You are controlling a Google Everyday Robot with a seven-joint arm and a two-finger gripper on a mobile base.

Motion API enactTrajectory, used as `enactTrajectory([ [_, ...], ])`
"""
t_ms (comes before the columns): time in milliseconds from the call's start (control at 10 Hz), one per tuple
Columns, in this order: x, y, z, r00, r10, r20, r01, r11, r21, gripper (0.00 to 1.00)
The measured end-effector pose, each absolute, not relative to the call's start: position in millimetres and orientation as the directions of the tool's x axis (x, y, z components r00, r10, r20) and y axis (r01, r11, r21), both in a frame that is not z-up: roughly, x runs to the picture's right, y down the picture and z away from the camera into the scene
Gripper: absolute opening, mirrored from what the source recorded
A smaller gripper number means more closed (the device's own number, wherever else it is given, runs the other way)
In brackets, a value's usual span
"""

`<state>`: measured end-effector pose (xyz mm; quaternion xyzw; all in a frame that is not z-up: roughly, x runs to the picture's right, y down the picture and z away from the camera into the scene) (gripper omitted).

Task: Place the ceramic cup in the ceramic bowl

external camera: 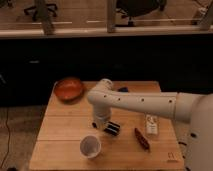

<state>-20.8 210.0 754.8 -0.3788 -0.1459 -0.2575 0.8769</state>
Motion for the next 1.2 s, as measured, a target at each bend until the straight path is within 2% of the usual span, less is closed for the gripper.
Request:
enactTrajectory([
  [100, -19, 208, 754, 0.83, -0.333, 0.448, 0.554, 0.587, -0.59, 0.74],
  [300, -16, 204, 753, 0.837, -0.322, 0.444, 0.543, 0.598, -0.59, 0.8],
  [1200, 2, 181, 722, 0.874, -0.237, 0.424, 0.47, 0.634, -0.614, 0.8],
])
